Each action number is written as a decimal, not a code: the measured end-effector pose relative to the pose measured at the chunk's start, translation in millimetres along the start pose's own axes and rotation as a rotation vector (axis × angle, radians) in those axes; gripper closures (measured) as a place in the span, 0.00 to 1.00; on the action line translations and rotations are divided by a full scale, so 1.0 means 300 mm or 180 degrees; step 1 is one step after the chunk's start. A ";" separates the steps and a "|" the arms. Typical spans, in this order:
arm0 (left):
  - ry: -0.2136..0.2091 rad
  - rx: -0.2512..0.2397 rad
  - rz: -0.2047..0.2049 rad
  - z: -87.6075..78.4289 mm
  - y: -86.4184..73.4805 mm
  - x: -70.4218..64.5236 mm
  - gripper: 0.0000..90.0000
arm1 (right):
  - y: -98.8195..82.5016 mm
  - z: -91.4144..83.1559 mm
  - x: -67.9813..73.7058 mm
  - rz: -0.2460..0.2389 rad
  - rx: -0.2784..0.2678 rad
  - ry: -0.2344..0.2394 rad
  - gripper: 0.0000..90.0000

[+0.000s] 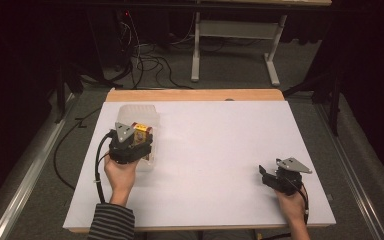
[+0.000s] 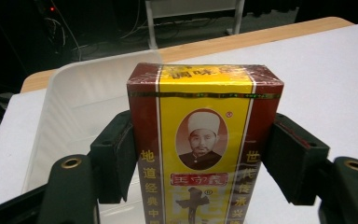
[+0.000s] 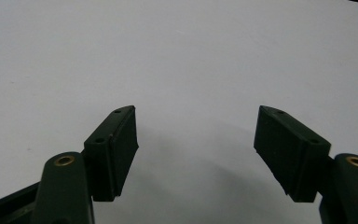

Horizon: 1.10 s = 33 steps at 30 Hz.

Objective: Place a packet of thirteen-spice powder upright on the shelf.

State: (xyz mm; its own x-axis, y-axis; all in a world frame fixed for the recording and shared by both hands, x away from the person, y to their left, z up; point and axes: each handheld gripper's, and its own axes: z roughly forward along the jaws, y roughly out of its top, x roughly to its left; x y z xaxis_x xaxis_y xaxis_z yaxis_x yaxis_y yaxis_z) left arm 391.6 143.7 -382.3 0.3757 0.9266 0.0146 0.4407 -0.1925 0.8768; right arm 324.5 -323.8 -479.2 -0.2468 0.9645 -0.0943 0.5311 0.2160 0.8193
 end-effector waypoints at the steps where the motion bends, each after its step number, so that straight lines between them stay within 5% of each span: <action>1: 0.0033 0.0013 -0.0005 0.004 -0.004 0.004 0.36 | 0.000 0.000 0.000 -0.0006 -0.0002 -0.0002 0.34; 33: 0.0192 0.0150 -0.0076 0.042 -0.074 0.039 0.36 | 0.000 0.000 -0.001 -0.0002 0.0000 0.0002 0.34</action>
State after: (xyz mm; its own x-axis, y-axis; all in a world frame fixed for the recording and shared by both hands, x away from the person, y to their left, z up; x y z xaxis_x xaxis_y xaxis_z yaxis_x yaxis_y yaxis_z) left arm 396.5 154.7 -407.6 0.3154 0.9487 0.0242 0.4874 -0.1838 0.8536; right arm 324.6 -324.0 -479.2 -0.2476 0.9642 -0.0944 0.5309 0.2165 0.8193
